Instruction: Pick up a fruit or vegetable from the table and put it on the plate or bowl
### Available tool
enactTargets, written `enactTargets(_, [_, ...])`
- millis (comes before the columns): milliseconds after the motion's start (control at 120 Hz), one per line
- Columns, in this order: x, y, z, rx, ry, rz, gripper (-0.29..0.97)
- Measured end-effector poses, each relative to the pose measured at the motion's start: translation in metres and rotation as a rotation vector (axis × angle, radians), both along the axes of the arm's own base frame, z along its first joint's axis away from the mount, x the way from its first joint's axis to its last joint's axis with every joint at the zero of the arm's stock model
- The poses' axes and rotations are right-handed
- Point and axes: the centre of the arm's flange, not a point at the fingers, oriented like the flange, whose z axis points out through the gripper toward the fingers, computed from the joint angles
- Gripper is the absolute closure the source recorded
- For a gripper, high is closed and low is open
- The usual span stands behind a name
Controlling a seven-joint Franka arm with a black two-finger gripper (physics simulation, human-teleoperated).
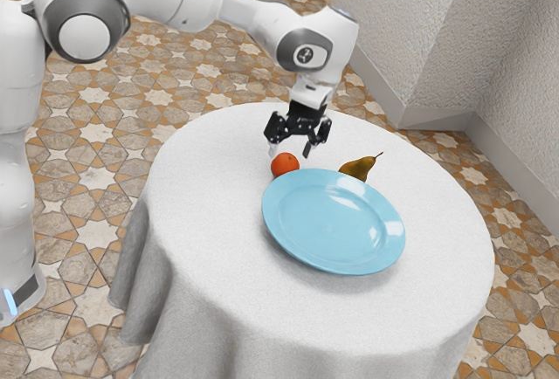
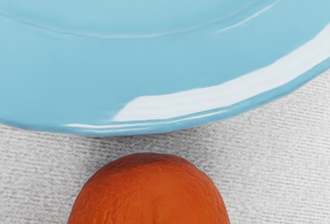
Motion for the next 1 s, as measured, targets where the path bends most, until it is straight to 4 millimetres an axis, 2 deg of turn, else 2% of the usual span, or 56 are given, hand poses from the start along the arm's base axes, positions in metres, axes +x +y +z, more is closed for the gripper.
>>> enactTargets(117, [0.001,0.0,-0.004,0.0,0.005,0.001,0.0])
enactTargets(267, [0.004,-0.009,-0.008,0.001,0.011,-0.017,0.0])
enactTargets(442, [0.005,-0.001,-0.017,-0.003,0.026,-0.002,0.0])
enactTargets(1000, [0.007,0.0,-0.031,-0.006,0.046,0.011,0.0])
